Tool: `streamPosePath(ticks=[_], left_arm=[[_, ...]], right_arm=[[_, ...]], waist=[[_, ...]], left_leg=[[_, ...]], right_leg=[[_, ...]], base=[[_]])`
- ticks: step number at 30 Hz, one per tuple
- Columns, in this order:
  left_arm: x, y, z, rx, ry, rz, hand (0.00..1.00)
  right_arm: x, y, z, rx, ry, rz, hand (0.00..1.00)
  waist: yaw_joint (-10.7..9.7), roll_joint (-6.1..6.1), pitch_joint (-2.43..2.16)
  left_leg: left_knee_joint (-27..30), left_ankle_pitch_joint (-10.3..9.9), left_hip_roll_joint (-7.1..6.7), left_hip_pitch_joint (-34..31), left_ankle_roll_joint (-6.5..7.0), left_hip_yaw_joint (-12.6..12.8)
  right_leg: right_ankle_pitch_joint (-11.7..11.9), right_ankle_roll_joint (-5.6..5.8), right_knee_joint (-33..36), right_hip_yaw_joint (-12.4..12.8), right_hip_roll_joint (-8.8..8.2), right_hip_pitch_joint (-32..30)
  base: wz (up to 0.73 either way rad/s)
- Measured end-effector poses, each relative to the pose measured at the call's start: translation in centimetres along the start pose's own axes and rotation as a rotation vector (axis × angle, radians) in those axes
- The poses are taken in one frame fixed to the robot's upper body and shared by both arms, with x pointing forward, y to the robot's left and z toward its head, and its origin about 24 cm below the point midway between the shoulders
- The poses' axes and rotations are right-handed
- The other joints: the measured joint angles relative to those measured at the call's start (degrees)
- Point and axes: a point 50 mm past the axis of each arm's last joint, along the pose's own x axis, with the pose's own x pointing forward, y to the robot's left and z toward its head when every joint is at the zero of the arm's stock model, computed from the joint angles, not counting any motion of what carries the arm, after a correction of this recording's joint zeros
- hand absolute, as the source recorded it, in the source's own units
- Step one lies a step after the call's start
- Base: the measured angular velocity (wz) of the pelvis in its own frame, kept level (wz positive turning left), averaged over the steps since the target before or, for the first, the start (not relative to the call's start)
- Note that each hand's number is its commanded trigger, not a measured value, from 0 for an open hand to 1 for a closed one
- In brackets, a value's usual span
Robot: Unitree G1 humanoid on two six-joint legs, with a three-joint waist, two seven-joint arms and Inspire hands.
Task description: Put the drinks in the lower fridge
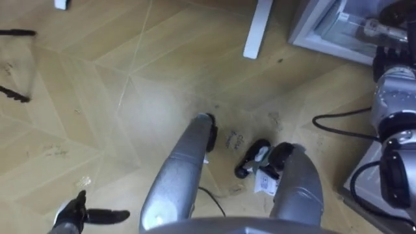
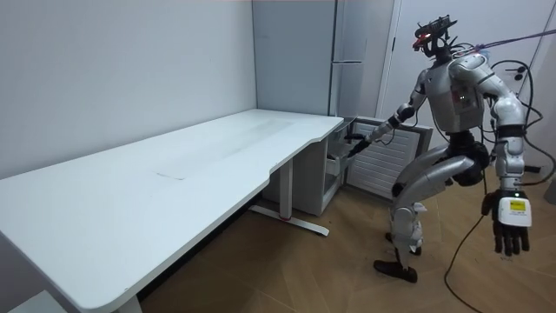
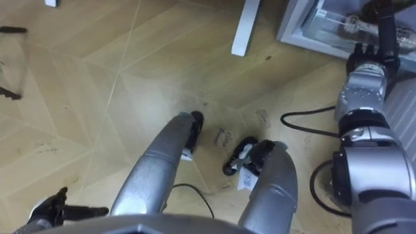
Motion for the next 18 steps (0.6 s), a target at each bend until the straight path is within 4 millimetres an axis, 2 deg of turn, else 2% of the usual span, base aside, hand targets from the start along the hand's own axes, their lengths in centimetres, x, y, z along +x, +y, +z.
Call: streamPosePath(ticks=[1,3,5,8,11,13,16,18], left_arm=[[-0.1,0.0,-0.2,0.009,0.005,0.0,0.0],[-0.3,0.4,-0.9,0.006,0.019,0.017,0.0],[-0.3,0.9,-0.9,-0.018,0.012,0.037,0.0],[-0.3,1.0,-0.6,-0.012,-0.012,0.042,0.0],[-0.3,1.0,-0.7,0.026,-0.013,0.039,0.0],[-0.4,0.9,-0.9,0.031,-0.014,0.029,0.0],[-0.5,0.8,-1.1,0.053,-0.016,0.016,0.0],[-0.5,0.8,-1.1,0.06,-0.023,0.018,0.0]], right_arm=[[0.0,0.3,0.0,0.005,0.001,0.004,0.0],[-0.1,1.0,0.0,0.012,0.004,0.018,0.0],[-0.1,1.0,-0.1,0.014,0.004,0.018,0.0],[0.0,1.1,0.4,0.043,-0.01,0.016,0.0],[0.0,1.1,0.5,0.057,-0.015,0.015,0.0],[0.0,1.5,0.6,0.07,-0.015,0.028,0.0],[-0.2,3.3,0.8,0.092,-0.004,0.106,0.0],[-0.4,5.7,0.1,0.107,0.036,0.161,0.0]], waist=[[0.0,-0.01,0.0],[0.27,0.48,-0.25],[0.53,0.95,-0.38],[1.05,1.1,-0.47],[1.22,1.15,-0.5],[1.17,1.17,-0.52],[1.09,1.31,-0.61],[1.0,1.41,-0.67]], left_leg=[[-0.2,0.01,0.01,-0.01,-0.01,0.04],[-0.63,0.01,0.07,0.47,0.0,-0.09],[-0.84,0.04,-0.1,1.1,-0.04,-0.44],[-1.15,0.09,-0.54,1.38,-0.06,-0.64],[-1.16,0.11,-0.93,1.79,-0.03,-1.24],[-1.3,0.11,-1.14,1.87,-0.02,-1.31],[-1.72,0.27,-1.84,1.95,0.23,-1.4],[-1.79,0.71,-1.95,2.09,0.88,-1.37]], right_leg=[[-0.06,-0.11,-0.01,-0.53,-0.53,0.06],[0.05,0.13,-0.41,-3.73,-2.53,1.55],[-0.01,0.2,-0.56,-4.75,-3.02,2.69],[-0.01,0.75,-0.6,-4.79,-3.27,3.07],[-0.38,1.84,-0.59,-4.88,-3.28,3.78],[-0.46,1.98,-0.59,-5.23,-3.71,4.04],[-0.53,2.11,-0.54,-6.06,-4.96,4.43],[-0.7,2.51,-0.44,-6.24,-5.17,4.73]], base=[[0.0],[-0.06],[0.05],[0.11],[0.09],[0.08],[0.12],[0.1]])
